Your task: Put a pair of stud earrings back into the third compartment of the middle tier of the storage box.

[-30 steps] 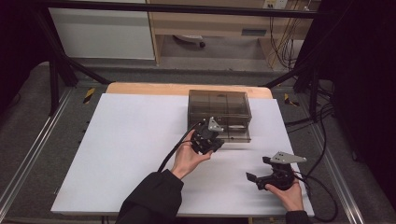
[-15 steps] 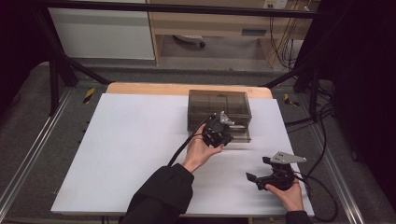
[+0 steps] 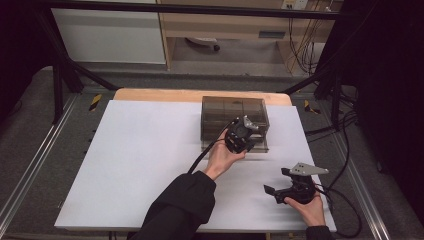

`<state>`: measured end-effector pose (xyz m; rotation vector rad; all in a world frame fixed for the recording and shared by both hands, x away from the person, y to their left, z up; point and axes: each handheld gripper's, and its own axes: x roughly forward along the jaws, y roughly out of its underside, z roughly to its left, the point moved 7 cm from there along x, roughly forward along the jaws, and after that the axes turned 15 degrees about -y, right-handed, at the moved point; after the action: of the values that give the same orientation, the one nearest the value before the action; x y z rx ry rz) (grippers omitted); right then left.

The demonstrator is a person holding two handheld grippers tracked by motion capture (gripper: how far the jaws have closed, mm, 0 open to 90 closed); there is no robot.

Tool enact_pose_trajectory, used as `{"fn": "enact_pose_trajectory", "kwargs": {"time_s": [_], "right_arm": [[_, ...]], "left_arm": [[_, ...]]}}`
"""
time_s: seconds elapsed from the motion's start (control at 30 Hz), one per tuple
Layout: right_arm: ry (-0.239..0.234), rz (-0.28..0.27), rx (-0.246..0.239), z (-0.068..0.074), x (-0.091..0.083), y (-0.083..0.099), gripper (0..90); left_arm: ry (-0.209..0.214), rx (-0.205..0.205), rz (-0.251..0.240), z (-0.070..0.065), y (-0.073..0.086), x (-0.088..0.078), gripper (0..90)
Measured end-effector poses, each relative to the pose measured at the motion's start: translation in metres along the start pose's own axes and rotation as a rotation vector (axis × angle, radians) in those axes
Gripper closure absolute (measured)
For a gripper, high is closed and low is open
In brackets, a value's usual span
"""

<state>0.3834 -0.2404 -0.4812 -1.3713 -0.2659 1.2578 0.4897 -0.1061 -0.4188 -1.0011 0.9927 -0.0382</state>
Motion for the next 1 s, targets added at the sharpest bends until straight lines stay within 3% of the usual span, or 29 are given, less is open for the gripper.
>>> {"fn": "enact_pose_trajectory", "kwargs": {"time_s": [0.37,1.0], "right_arm": [[0.002,0.000,-0.002,0.000,-0.001,0.000,0.6],[0.000,0.001,-0.003,0.000,-0.001,0.000,0.6]], "left_arm": [[-0.029,-0.006,-0.007,0.001,-0.008,0.016,81.3],[-0.056,0.003,0.040,0.001,0.004,0.042,78.4]]}}
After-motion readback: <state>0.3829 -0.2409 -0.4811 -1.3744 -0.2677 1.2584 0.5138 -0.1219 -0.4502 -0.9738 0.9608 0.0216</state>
